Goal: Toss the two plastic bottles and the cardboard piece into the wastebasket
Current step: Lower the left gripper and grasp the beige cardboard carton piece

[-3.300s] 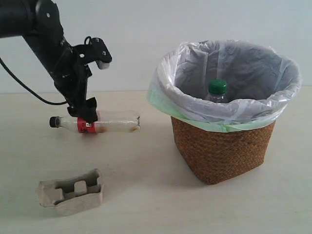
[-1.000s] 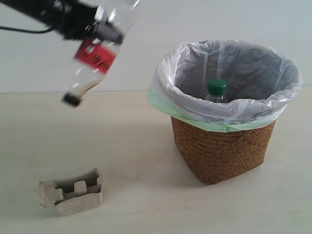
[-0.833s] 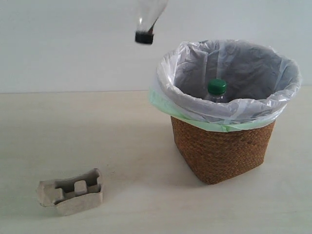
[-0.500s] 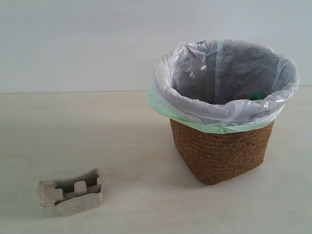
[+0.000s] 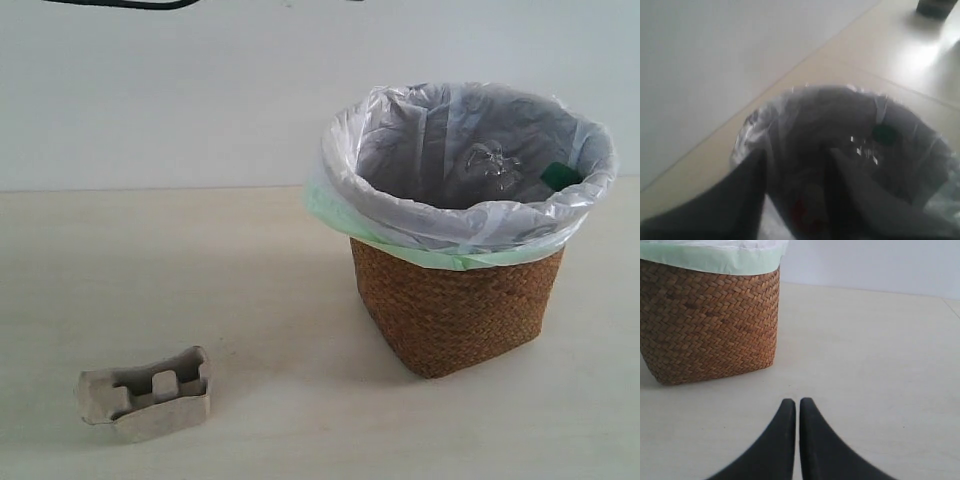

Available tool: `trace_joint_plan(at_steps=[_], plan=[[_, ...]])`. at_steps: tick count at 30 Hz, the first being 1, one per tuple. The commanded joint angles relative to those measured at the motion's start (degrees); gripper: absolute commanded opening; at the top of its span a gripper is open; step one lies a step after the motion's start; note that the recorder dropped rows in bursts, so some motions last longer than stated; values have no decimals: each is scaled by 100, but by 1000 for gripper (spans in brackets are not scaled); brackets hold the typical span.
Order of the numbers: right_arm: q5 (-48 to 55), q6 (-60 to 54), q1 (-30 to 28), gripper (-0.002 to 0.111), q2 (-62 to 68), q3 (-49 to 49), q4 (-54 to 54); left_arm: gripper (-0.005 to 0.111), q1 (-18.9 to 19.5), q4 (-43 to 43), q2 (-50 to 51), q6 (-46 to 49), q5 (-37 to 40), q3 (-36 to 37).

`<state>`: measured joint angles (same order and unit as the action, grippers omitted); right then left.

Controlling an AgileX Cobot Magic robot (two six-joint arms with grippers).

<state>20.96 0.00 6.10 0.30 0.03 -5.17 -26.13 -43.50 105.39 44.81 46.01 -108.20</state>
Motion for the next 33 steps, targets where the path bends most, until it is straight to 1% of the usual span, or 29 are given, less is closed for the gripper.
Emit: trace_joint_plan(at_steps=[1, 3, 6, 8, 9, 11, 13, 15, 17, 18, 20, 21, 23, 25, 26, 28, 30, 33], plan=[[-49, 0, -31, 0, -30, -3, -14, 4, 324, 522, -202, -154, 1054, -1], [-49, 0, -31, 0, -30, -3, -14, 4, 532, 522, -265, -212, 1453, -1], [-49, 0, -31, 0, -30, -3, -14, 4, 852, 537, -368, -287, 1790, 40], [-49, 0, -31, 0, -30, -3, -14, 4, 1076, 666, -502, -406, 1736, 173], [-49, 0, -31, 0, -30, -3, -14, 4, 1205, 839, -598, -560, 1542, 286], [-49, 0, -31, 0, -30, -3, -14, 4, 1461, 1435, -838, -1146, 1095, 610], [-49, 0, -31, 0, -30, -3, -14, 4, 1649, 2351, -1073, -1782, 714, 950], [-49, 0, -31, 0, -30, -3, -14, 4, 1764, 3637, -1298, -2466, 496, 1348], [-49, 0, -31, 0, -30, -3, -14, 4, 1834, 4556, -1406, -2621, 558, 1691], [-49, 0, -31, 0, -30, -3, -14, 4, 1858, 4799, -1417, -2425, 730, 1869], [-49, 0, -31, 0, -30, -3, -14, 4, 1905, 4757, -1392, -1840, 1256, 2139], [-49, 0, -31, 0, -30, -3, -14, 4, 1905, 4512, -1356, -1464, 1464, 2291], [-49, 0, -31, 0, -30, -3, -14, 4, 1905, 3973, -1250, -881, 1543, 2589], [-49, 0, -31, 0, -30, -3, -14, 5, 1811, 3394, -1152, -277, 1640, 2798], [-49, 0, -31, 0, -30, -3, -14, 9, 1746, 3189, -1103, 75, 1727, 2895], [-49, 0, -31, 0, -30, -3, -14, 23, 1626, 3047, -1025, 469, 1759, 3075], [-49, 0, -31, 0, -30, -3, -14, 43, 1485, 3037, -965, 731, 1741, 3259], [-49, 0, -31, 0, -30, -3, -14, 75, 1278, 2757, -858, 1506, 1741, 3589]])
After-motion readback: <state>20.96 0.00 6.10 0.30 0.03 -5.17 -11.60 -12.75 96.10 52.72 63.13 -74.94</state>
